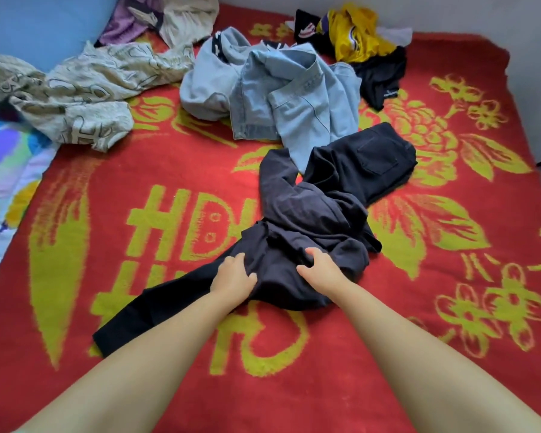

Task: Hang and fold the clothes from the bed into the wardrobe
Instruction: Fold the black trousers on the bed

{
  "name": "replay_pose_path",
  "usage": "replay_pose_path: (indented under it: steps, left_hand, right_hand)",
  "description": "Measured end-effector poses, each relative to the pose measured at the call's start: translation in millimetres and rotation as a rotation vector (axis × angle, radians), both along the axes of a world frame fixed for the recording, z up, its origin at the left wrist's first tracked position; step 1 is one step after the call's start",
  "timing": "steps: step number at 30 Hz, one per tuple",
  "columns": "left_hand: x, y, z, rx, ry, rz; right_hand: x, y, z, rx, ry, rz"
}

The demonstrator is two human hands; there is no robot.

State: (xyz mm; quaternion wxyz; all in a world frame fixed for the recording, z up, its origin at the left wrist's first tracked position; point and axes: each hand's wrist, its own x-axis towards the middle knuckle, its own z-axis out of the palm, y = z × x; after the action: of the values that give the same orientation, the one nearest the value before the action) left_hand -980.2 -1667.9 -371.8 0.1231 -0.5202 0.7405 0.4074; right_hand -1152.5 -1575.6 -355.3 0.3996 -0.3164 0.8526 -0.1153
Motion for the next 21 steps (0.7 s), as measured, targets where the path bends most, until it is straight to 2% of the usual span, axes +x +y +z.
replay_pose_path:
  steps: [3, 5, 6, 8, 11, 16, 21]
  left_hand:
    - [-4.9, 6.0, -31.8, 0.0, -0.084, -0.082]
    - [-6.9, 12.6, -52.6, -0.054, -0.065, -0.074]
    - [-7.0, 15.0, -59.5, -0.091, -0.016, -0.04]
    - [-3.9, 17.9, -62.5, -0.125, 0.121, 0.021]
    - [8.8, 22.0, -42.8, -0.01, 0.283, 0.106]
    - [8.0, 16.5, 33.9, 0.013, 0.455, 0.158]
    - [-11.5, -10.3, 134.3, 0.05, 0.724, 0.351]
  right_hand:
    - [5.8, 29.3, -34.3, 0.198, 0.144, 0.307]
    - [13.6, 42.1, -56.6, 0.302, 0.197, 0.406]
    - [16.8, 43.9, -64.5, 0.291, 0.237, 0.408]
    - [18.5, 41.5, -68.1, 0.197, 0.314, 0.351]
    - [13.4, 32.9, -50.3, 0.091, 0.316, 0.237]
    - [-9.3, 9.4, 38.3, -0.206, 0.09, -0.167]
    - [-35.6, -10.9, 163.9, -0.604, -0.163, -0.225]
